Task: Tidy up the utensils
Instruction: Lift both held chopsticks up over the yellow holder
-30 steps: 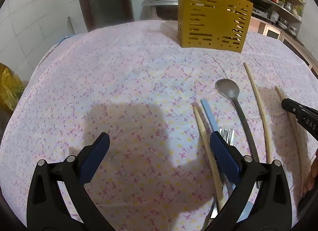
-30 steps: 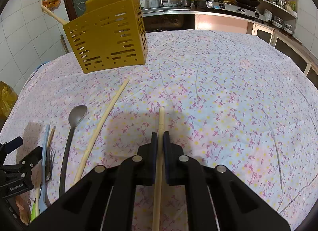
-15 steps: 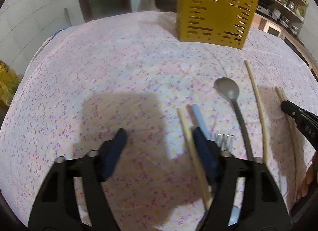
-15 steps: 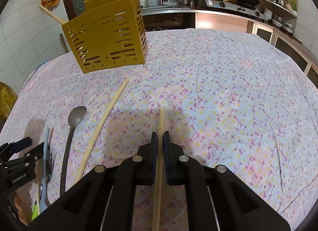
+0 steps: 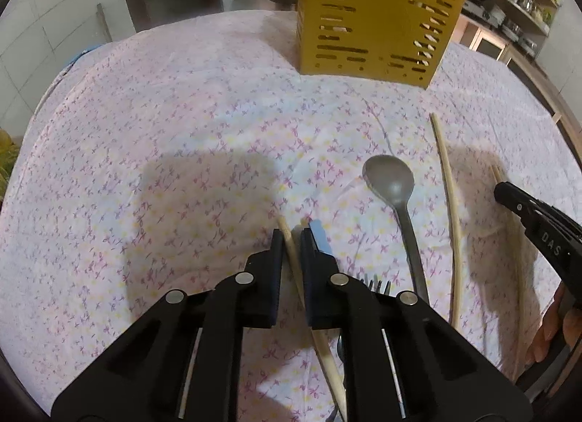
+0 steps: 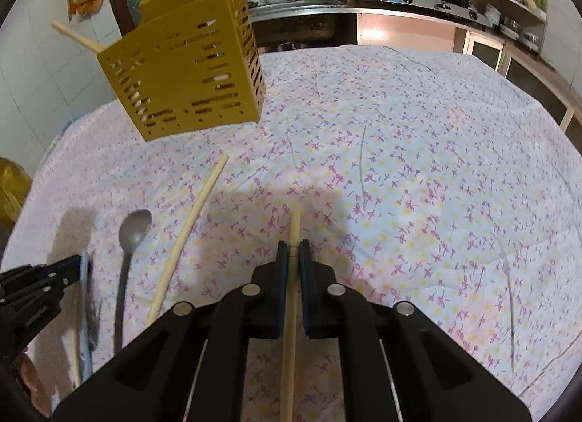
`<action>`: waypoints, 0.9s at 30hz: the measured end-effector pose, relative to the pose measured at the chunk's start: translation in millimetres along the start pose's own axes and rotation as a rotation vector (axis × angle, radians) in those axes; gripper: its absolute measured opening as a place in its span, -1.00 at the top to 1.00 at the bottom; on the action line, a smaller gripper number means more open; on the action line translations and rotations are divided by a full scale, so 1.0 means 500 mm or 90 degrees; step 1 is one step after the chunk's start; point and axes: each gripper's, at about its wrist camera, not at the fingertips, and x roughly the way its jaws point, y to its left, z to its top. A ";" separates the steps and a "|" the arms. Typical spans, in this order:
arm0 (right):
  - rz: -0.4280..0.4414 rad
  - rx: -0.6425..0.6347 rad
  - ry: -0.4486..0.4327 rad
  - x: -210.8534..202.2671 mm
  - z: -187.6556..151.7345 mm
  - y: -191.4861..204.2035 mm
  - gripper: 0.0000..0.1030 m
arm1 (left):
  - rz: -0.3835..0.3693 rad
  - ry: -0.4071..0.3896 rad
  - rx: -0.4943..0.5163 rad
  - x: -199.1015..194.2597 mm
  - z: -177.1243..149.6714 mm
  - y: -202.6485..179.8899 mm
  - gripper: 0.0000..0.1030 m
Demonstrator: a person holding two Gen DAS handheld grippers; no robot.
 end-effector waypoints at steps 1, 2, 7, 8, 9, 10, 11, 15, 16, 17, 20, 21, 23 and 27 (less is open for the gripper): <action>0.002 0.003 -0.014 -0.011 0.000 0.000 0.87 | -0.003 -0.005 -0.001 -0.004 -0.001 0.003 0.83; 0.005 0.005 -0.026 -0.020 0.000 -0.001 0.87 | -0.003 -0.015 -0.001 -0.010 -0.002 0.005 0.83; 0.036 0.013 -0.105 -0.080 -0.005 0.004 0.88 | 0.004 -0.081 -0.007 -0.054 0.003 0.009 0.88; 0.047 0.012 -0.125 -0.093 -0.007 0.007 0.88 | 0.009 -0.103 -0.007 -0.069 0.002 0.008 0.89; 0.052 0.012 -0.142 -0.106 -0.008 0.010 0.88 | 0.012 -0.119 -0.005 -0.080 0.002 0.009 0.89; 0.057 0.012 -0.156 -0.115 -0.010 0.012 0.88 | 0.014 -0.134 -0.004 -0.091 0.001 0.008 0.89; 0.072 0.009 -0.179 -0.131 -0.013 0.016 0.88 | 0.016 -0.152 -0.003 -0.104 -0.001 0.006 0.89; 0.054 -0.020 -0.267 -0.189 -0.021 0.040 0.88 | 0.034 -0.233 0.011 -0.166 -0.012 -0.004 0.89; 0.043 -0.026 -0.289 -0.205 -0.024 0.048 0.88 | 0.041 -0.259 0.016 -0.187 -0.020 -0.006 0.89; 0.042 -0.028 -0.299 -0.212 -0.025 0.052 0.88 | 0.043 -0.275 0.019 -0.199 -0.023 -0.005 0.89; 0.038 -0.032 -0.327 -0.241 -0.037 0.064 0.88 | 0.052 -0.323 0.025 -0.243 -0.041 -0.002 0.91; 0.036 -0.033 -0.335 -0.251 -0.042 0.066 0.88 | 0.051 -0.334 0.022 -0.253 -0.045 0.003 0.92; 0.033 -0.036 -0.356 -0.271 -0.052 0.071 0.88 | 0.044 -0.355 0.010 -0.275 -0.054 0.013 0.92; 0.027 -0.049 -0.383 -0.305 -0.064 0.087 0.88 | 0.039 -0.382 0.001 -0.306 -0.071 0.025 0.92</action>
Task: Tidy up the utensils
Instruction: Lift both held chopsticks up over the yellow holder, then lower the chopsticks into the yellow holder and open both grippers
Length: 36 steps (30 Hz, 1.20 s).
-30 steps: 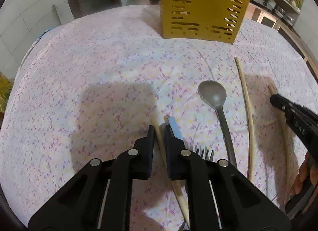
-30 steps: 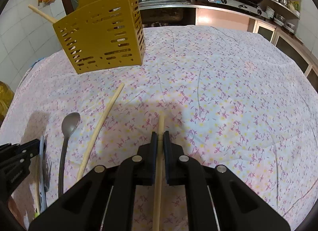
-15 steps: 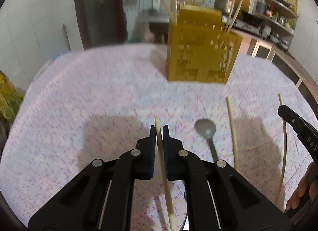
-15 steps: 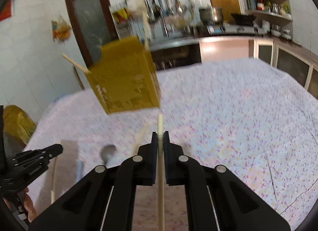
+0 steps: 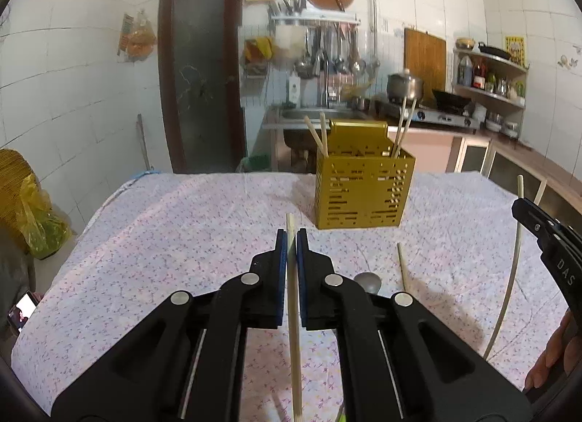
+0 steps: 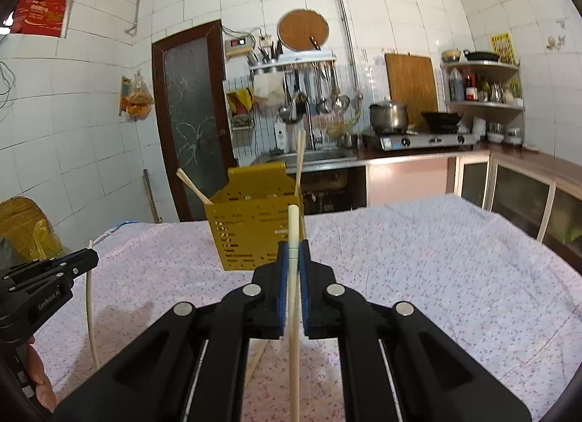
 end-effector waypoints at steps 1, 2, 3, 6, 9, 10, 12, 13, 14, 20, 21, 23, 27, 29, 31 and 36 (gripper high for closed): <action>0.000 -0.003 -0.006 -0.006 0.003 0.003 0.88 | 0.001 -0.008 -0.001 -0.009 -0.001 0.003 0.92; -0.003 -0.011 -0.016 -0.014 0.004 0.007 0.88 | 0.001 -0.014 -0.002 -0.017 -0.001 0.004 0.92; -0.006 -0.017 -0.023 -0.020 0.006 0.011 0.88 | 0.000 -0.019 -0.002 -0.023 -0.002 0.007 0.92; -0.011 -0.031 -0.037 -0.033 0.007 0.020 0.88 | -0.004 -0.034 -0.002 -0.041 -0.002 0.007 0.92; -0.012 -0.033 -0.043 -0.038 0.011 0.022 0.88 | -0.005 -0.050 0.004 -0.057 0.002 0.008 0.92; -0.013 -0.034 -0.046 -0.039 0.012 0.022 0.88 | -0.006 -0.055 0.005 -0.059 0.004 0.008 0.92; -0.015 -0.038 -0.052 -0.041 0.016 0.024 0.88 | -0.007 -0.062 0.008 -0.064 0.010 0.010 0.92; -0.015 -0.040 -0.053 -0.042 0.019 0.025 0.88 | -0.008 -0.065 0.009 -0.064 0.013 0.010 0.92; -0.014 -0.041 -0.055 -0.042 0.020 0.025 0.88 | -0.008 -0.068 0.009 -0.065 0.018 0.010 0.92; -0.014 -0.050 -0.067 -0.030 0.043 0.027 0.88 | -0.016 -0.080 0.005 -0.056 0.050 0.005 0.92; -0.013 -0.050 -0.069 -0.026 0.048 0.026 0.88 | -0.020 -0.081 0.002 -0.053 0.057 0.004 0.92; -0.012 -0.051 -0.071 -0.018 0.058 0.023 0.88 | -0.025 -0.088 0.003 -0.049 0.069 -0.002 0.92; -0.011 -0.053 -0.080 -0.002 0.080 0.015 0.88 | -0.038 -0.106 0.009 -0.042 0.102 -0.016 0.92; -0.010 -0.049 -0.085 0.009 0.095 0.013 0.88 | -0.053 -0.113 0.004 -0.038 0.126 -0.021 0.92; -0.009 -0.041 -0.093 0.021 0.113 0.010 0.88 | -0.062 -0.124 -0.003 -0.036 0.149 -0.026 0.92; -0.005 -0.021 -0.134 0.052 0.182 -0.004 0.88 | -0.092 -0.163 -0.026 -0.017 0.234 -0.042 0.92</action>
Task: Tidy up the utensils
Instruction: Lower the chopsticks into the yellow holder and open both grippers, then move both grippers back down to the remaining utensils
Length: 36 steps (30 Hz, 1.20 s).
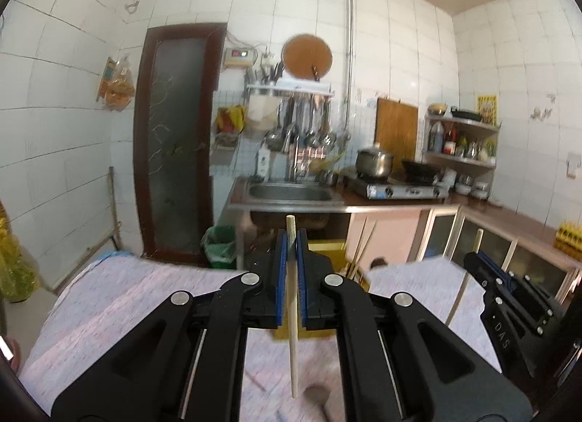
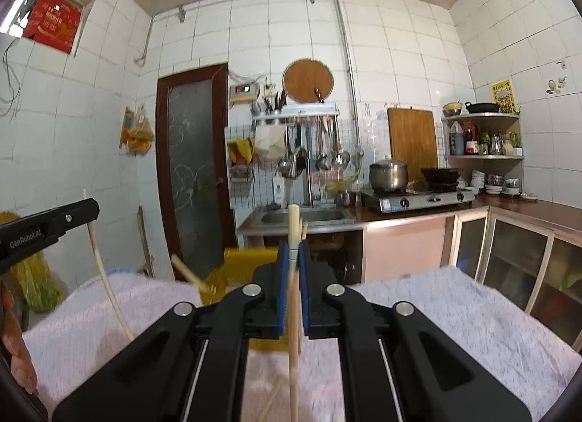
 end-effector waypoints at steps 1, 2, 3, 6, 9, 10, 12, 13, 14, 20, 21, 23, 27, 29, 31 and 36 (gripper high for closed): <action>0.001 0.005 -0.009 0.008 0.012 -0.004 0.88 | -0.005 -0.008 -0.004 0.011 0.015 -0.004 0.92; 0.000 0.008 -0.019 0.019 0.028 -0.009 0.88 | -0.009 -0.018 -0.006 0.024 0.032 -0.011 0.92; 0.000 0.013 -0.029 0.028 0.041 -0.012 0.88 | -0.009 -0.027 -0.005 0.032 0.043 -0.016 0.92; 0.014 0.039 -0.054 0.070 0.082 -0.026 0.88 | 0.001 -0.068 0.011 0.067 0.086 -0.038 0.92; 0.015 0.042 -0.078 0.119 0.114 -0.019 0.88 | 0.012 -0.088 0.022 0.107 0.116 -0.054 0.92; 0.017 0.041 -0.084 0.133 0.121 -0.013 0.88 | 0.014 -0.091 0.024 0.119 0.122 -0.058 0.92; 0.020 0.029 -0.101 0.176 0.134 0.002 0.88 | 0.022 -0.097 0.032 0.160 0.128 -0.063 0.92; 0.020 0.022 -0.107 0.197 0.135 0.009 0.88 | 0.024 -0.097 0.033 0.171 0.127 -0.062 0.92; 0.019 0.019 -0.110 0.216 0.132 0.014 0.88 | 0.029 -0.096 0.035 0.195 0.124 -0.062 0.92; 0.024 0.012 -0.090 0.323 0.077 0.025 0.88 | 0.042 -0.065 0.024 0.312 0.069 -0.036 0.92; 0.027 0.012 -0.079 0.336 0.061 0.025 0.88 | 0.042 -0.057 0.022 0.323 0.060 -0.030 0.92; 0.031 0.008 -0.048 0.360 0.021 0.025 0.88 | 0.042 -0.035 0.013 0.352 0.032 -0.016 0.92; 0.036 -0.010 0.012 0.383 -0.025 0.025 0.88 | 0.045 0.004 0.003 0.382 -0.015 0.005 0.92; 0.030 -0.019 0.031 0.374 -0.034 0.021 0.86 | 0.046 0.018 0.001 0.377 -0.028 0.013 0.91; 0.017 -0.023 0.043 0.356 -0.029 0.012 0.60 | 0.048 0.028 0.004 0.362 -0.030 0.021 0.63; -0.027 -0.035 0.063 0.264 -0.011 -0.010 -0.32 | 0.082 -0.002 0.012 0.243 -0.013 0.046 -0.68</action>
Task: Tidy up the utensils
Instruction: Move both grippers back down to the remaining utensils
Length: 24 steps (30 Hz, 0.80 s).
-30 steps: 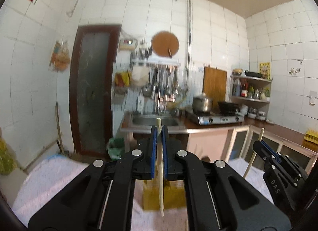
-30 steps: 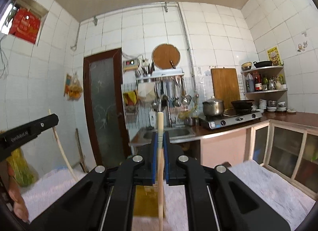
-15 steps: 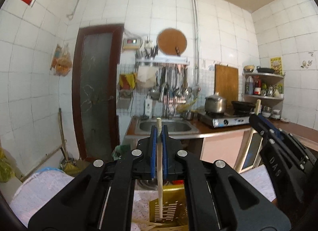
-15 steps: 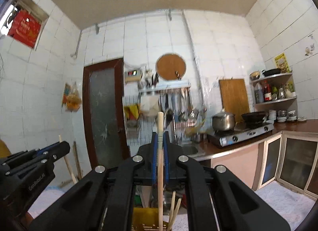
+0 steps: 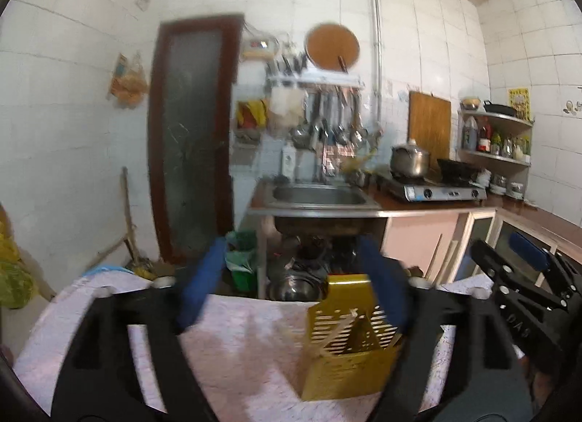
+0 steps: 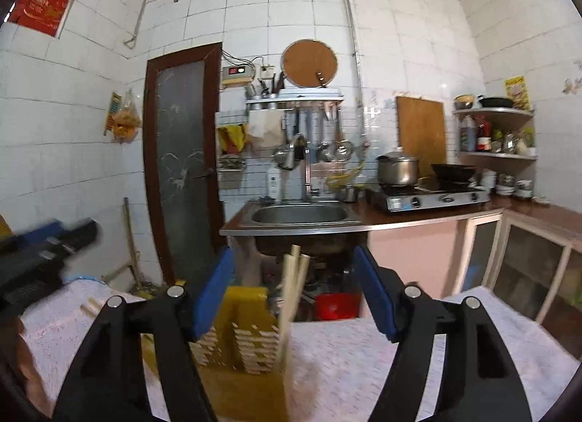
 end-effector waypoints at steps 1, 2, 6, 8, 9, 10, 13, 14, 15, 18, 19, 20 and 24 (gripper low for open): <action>-0.004 0.003 0.013 -0.019 -0.002 -0.006 -0.32 | 0.006 0.003 0.007 -0.020 0.003 0.007 -0.80; -0.007 0.005 0.024 -0.030 -0.005 -0.010 -0.33 | 0.014 0.009 0.012 -0.046 0.006 0.018 -0.83; -0.016 0.022 0.088 -0.092 -0.047 -0.026 -0.40 | 0.037 0.061 0.006 -0.109 -0.010 0.060 -0.90; -0.012 0.024 0.120 -0.115 -0.077 -0.027 -0.42 | 0.042 0.083 -0.002 -0.129 -0.035 0.076 -0.90; -0.009 0.021 0.131 -0.123 -0.091 -0.024 -0.42 | 0.044 0.095 -0.004 -0.137 -0.051 0.084 -0.90; -0.008 0.018 0.143 -0.131 -0.105 -0.021 -0.43 | 0.048 0.107 -0.002 -0.143 -0.068 0.090 -0.90; -0.004 0.000 0.180 -0.150 -0.160 -0.007 -0.45 | 0.063 0.158 0.013 -0.150 -0.134 0.105 -0.90; -0.006 -0.008 0.192 -0.151 -0.178 -0.001 -0.45 | 0.065 0.183 0.018 -0.148 -0.161 0.109 -0.90; -0.008 -0.013 0.203 -0.151 -0.194 0.005 -0.45 | 0.066 0.200 0.022 -0.146 -0.180 0.111 -0.90; -0.006 -0.018 0.240 -0.145 -0.233 0.020 -0.45 | 0.077 0.252 0.037 -0.137 -0.237 0.120 -0.90; -0.005 -0.020 0.252 -0.141 -0.243 0.026 -0.45 | 0.079 0.261 0.038 -0.135 -0.248 0.122 -0.90; -0.002 -0.023 0.264 -0.137 -0.254 0.032 -0.45 | 0.079 0.272 0.039 -0.134 -0.263 0.123 -0.90; 0.001 -0.056 0.310 -0.113 -0.296 0.061 -0.45 | 0.077 0.295 0.047 -0.126 -0.296 0.122 -0.90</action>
